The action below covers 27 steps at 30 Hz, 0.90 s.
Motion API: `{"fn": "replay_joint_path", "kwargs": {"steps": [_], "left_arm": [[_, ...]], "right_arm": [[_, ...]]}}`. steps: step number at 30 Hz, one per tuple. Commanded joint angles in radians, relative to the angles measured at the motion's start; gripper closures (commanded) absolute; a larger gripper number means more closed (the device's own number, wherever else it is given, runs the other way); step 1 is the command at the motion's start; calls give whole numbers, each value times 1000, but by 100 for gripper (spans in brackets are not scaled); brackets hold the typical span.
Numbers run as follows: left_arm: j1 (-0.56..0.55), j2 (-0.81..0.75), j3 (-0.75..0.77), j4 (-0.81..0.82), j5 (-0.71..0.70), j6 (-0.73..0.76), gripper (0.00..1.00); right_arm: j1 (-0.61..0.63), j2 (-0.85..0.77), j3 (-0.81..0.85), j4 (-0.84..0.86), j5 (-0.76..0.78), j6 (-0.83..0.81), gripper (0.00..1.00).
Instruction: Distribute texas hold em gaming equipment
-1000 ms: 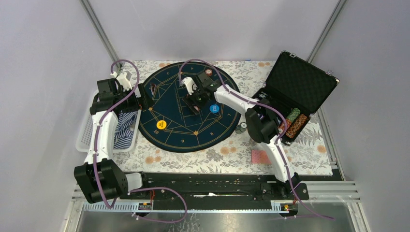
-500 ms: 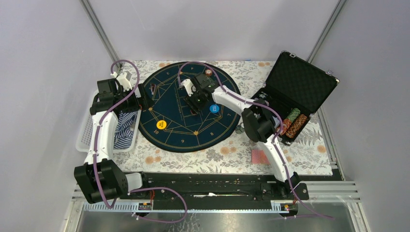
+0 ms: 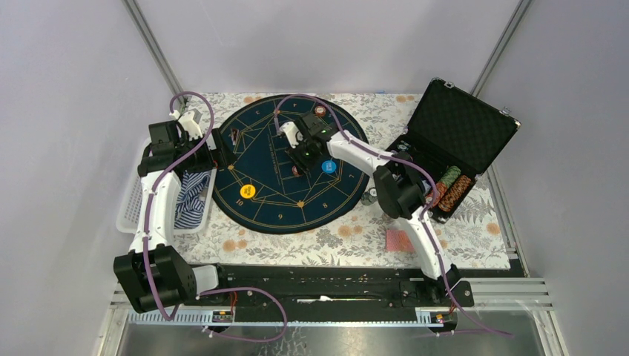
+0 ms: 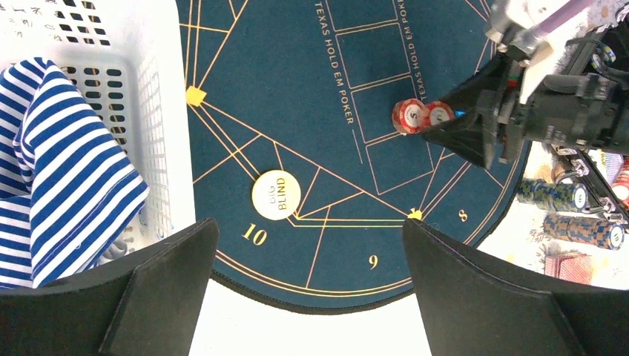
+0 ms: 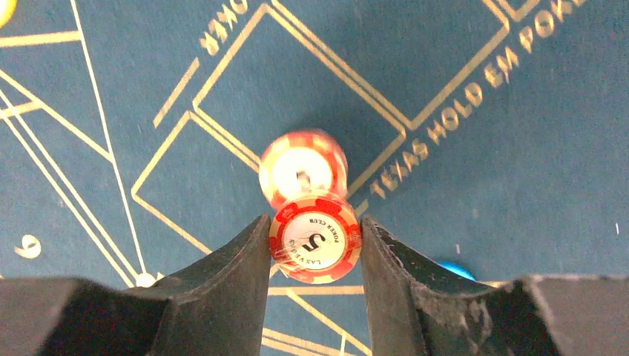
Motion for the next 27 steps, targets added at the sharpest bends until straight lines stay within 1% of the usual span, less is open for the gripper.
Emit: {"fn": "replay_joint_path", "kwargs": {"steps": [1,6,11,23,27], "left_arm": [[6,-19,8,37,23,9,1],[6,-19,7,37,33,11,1],[6,-10,12,36,44,8,1],[7,-15,16,36,35,15,1],[6,-12,16,37,33,16,1]], "right_arm": [[-65,-202,-111,1,10,-15,58],[-157,-322,-296,50,7,-27,59],[-215,-356,-407,94,23,-41,59],[-248,-282,-417,172,82,-48,57],[-248,-245,-398,163,91,-55,57]]}}
